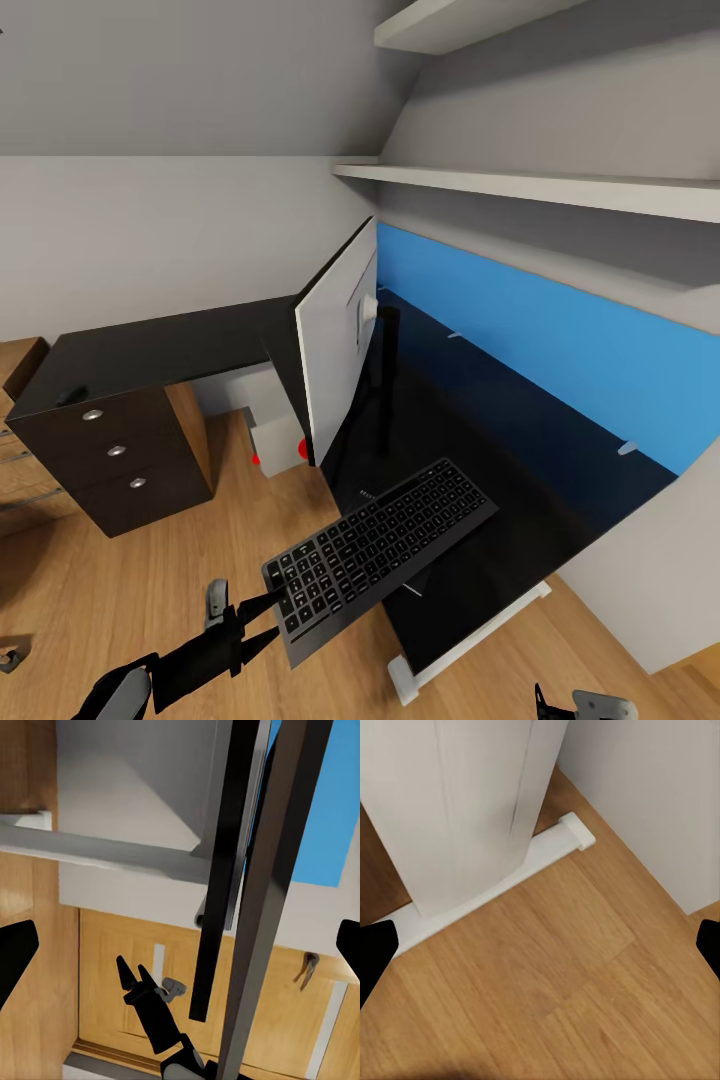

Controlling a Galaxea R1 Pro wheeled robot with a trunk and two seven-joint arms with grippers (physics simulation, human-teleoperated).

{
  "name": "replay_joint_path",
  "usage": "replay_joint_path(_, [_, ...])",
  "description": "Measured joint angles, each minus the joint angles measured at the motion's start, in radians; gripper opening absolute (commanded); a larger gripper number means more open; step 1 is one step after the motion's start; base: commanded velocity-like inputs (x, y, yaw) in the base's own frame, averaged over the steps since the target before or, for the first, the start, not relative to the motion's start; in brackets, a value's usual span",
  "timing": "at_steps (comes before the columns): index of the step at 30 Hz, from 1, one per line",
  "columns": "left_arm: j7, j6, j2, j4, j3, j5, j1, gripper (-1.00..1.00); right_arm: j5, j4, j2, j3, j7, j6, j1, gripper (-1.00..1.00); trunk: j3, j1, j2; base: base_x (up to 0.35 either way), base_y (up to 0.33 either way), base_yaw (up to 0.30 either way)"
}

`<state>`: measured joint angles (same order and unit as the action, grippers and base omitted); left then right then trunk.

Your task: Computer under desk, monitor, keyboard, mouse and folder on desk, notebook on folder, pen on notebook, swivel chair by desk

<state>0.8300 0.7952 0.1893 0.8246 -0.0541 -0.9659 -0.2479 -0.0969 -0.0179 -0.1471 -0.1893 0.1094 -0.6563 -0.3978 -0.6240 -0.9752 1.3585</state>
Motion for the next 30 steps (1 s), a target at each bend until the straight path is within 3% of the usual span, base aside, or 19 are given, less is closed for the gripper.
replay_joint_path(30, [-0.001,-0.001,-0.002,0.0,-0.006,0.005,0.0,1.0,0.0,0.001,0.0,0.0,0.0,0.0,0.0,1.0,0.0,0.0,0.0,0.0,0.0,0.0])
